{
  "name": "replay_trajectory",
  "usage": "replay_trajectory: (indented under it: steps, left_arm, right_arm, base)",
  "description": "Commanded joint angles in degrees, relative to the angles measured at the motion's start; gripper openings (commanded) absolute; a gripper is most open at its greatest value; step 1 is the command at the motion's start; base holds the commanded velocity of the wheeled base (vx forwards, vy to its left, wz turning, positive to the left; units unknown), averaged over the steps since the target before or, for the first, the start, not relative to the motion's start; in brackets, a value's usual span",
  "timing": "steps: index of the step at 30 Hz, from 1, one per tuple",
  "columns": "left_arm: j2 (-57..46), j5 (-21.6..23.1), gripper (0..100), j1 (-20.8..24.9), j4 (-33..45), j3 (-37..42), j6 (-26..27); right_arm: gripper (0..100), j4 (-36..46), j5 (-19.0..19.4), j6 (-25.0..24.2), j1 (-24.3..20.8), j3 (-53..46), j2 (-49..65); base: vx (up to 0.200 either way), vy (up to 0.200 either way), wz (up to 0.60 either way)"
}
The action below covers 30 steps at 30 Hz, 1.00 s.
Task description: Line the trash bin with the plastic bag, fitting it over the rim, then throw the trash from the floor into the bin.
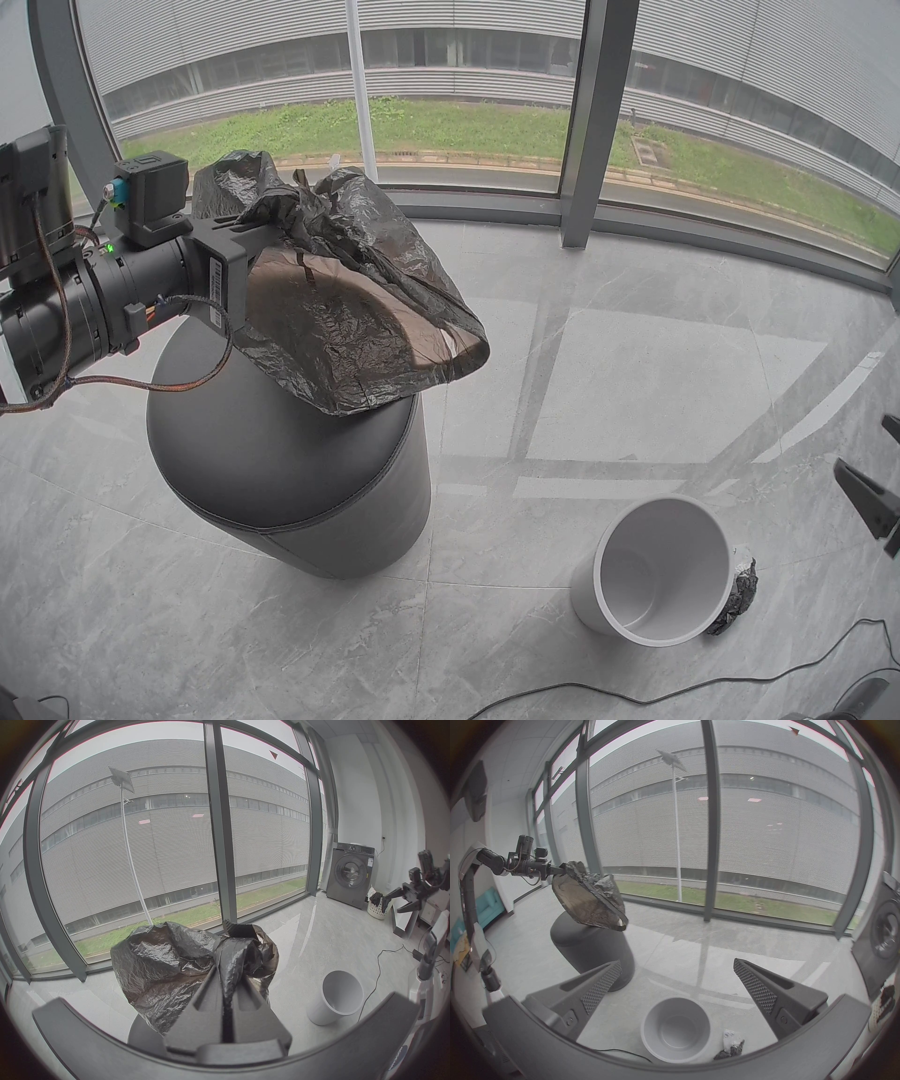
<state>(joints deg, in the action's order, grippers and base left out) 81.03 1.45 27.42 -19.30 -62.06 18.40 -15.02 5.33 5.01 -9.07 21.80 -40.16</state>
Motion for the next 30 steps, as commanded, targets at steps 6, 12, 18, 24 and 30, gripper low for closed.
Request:
replay_trajectory:
  steps: [6, 12, 18, 24, 30]
  left_arm:
    - [2.6, -0.6, 0, 1.0, -6.2, -1.6, 0.9]
    - [3.8, -0.6, 0, 0.6, -7.8, -3.6, 0.9]
    - [3.4, -0.6, 0, 0.4, -8.2, -5.3, 0.9]
    - [3.3, -0.6, 0, 0.4, -8.2, -5.0, 0.9]
    - [3.1, -0.6, 0, 0.4, -8.3, -4.6, 0.9]
  right_arm:
    - [100, -15.8, 5.5, 4.5, -23.9, 32.4, -63.5]
    - [100, -17.1, 5.5, 4.4, -24.8, 34.5, -69.2]
    - [100, -17.5, 5.4, 3.7, -25.1, 41.0, -75.9]
    - [100, -22.2, 4.3, 1.8, -25.6, 46.2, -80.9]
    - [100, -23.7, 1.5, -0.8, -25.2, 50.7, -82.0]
  base:
    - [0.0, 0.0, 0.0]
    - [0.0, 0.0, 0.0]
    - [0.0, 0.0, 0.0]
    - [0.0, 0.0, 0.0]
    - [0.0, 0.0, 0.0]
